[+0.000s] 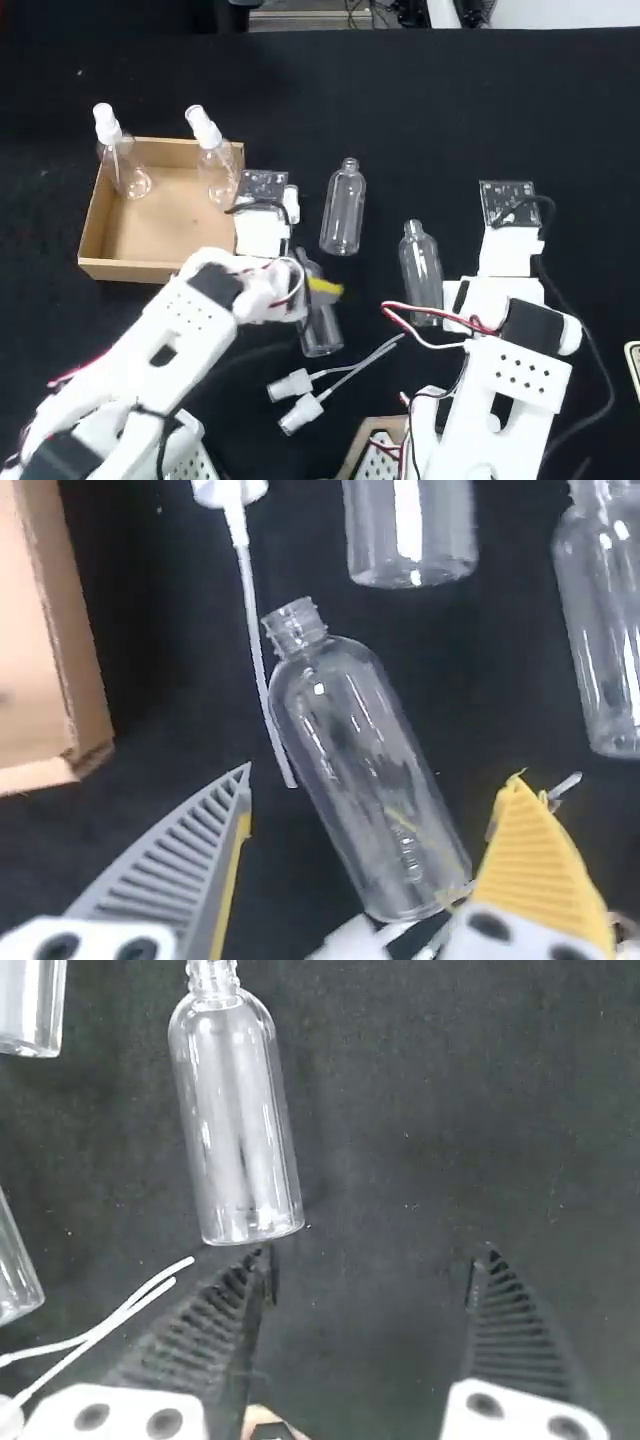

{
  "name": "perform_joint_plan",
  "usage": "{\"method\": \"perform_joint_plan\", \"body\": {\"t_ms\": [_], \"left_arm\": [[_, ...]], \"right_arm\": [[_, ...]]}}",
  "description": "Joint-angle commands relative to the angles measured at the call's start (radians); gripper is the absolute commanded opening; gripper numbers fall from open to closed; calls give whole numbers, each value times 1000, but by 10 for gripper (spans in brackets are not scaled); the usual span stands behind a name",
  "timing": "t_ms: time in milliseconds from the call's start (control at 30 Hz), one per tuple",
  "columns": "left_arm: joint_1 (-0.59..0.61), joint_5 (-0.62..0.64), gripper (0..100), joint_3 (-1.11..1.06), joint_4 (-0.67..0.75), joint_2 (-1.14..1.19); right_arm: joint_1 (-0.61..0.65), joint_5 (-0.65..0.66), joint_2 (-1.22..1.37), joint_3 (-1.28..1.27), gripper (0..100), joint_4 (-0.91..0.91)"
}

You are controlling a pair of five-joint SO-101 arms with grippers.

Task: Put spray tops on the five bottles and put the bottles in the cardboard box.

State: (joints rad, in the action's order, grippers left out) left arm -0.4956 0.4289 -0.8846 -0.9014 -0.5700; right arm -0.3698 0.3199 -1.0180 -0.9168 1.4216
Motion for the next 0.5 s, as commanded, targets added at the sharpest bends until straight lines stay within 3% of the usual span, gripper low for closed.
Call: {"method": "perform_joint_plan", "body": {"t_ms": [0,367,467], "left_arm": [[-36,94,352,94,18,77],[-62,92,346,119,127,328],[-74,-11,280,119,130,344]], "right_arm": [[-15,11,-28,7,269,-21],[-15,11,-30,5,269,-17],[-15,11,-30,5,269,-17]]}}
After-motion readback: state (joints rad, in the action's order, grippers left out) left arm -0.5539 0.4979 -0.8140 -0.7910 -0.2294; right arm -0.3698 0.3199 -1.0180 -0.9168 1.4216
